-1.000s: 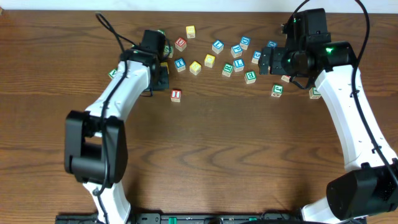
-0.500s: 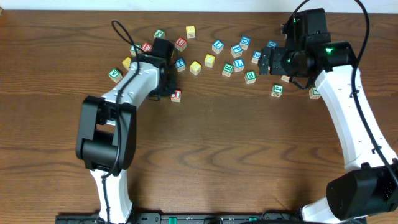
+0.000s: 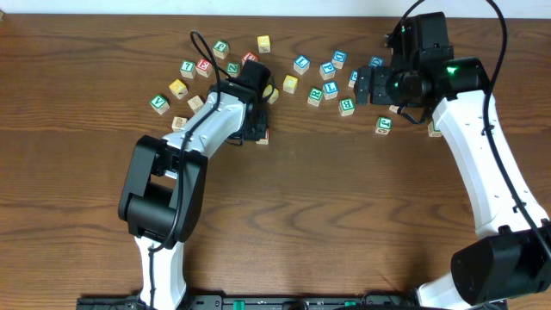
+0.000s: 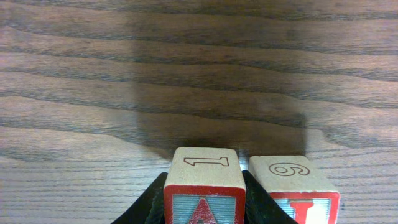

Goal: Spell out AI2

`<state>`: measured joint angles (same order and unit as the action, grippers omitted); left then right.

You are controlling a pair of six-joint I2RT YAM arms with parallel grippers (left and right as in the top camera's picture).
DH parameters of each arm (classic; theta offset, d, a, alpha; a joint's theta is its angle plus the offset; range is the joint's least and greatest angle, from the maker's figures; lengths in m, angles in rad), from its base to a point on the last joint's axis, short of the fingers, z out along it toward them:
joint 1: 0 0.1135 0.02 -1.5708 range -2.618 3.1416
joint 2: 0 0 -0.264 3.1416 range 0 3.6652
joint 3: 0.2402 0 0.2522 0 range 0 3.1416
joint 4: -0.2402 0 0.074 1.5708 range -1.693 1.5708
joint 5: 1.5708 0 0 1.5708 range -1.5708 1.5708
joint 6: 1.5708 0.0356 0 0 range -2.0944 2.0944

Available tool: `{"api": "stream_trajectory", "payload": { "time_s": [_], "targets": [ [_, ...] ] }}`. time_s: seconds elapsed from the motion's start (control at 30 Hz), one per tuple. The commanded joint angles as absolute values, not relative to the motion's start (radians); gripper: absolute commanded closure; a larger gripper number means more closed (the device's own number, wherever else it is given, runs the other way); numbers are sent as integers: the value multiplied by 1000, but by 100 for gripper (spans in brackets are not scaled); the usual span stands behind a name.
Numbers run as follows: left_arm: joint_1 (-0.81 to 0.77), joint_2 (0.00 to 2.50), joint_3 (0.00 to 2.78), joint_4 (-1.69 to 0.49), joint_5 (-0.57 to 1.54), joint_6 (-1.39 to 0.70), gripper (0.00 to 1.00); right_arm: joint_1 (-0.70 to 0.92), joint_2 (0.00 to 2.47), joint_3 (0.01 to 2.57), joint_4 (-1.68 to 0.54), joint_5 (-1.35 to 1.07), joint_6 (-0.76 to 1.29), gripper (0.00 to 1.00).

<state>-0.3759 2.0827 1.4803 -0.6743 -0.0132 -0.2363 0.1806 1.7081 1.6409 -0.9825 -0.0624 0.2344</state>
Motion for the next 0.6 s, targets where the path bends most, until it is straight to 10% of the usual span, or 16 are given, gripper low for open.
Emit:
{"api": "stream_trajectory", "payload": {
  "time_s": [0.0,0.57],
  "targets": [
    [-373,2092,1475,-688,-10,-241,74,184,1702,1639,-984,-55,247,1],
    [-406,2092,1475,-668,38,-120,73,184,1702,1640,-984,-55,247,1]
  ]
}}
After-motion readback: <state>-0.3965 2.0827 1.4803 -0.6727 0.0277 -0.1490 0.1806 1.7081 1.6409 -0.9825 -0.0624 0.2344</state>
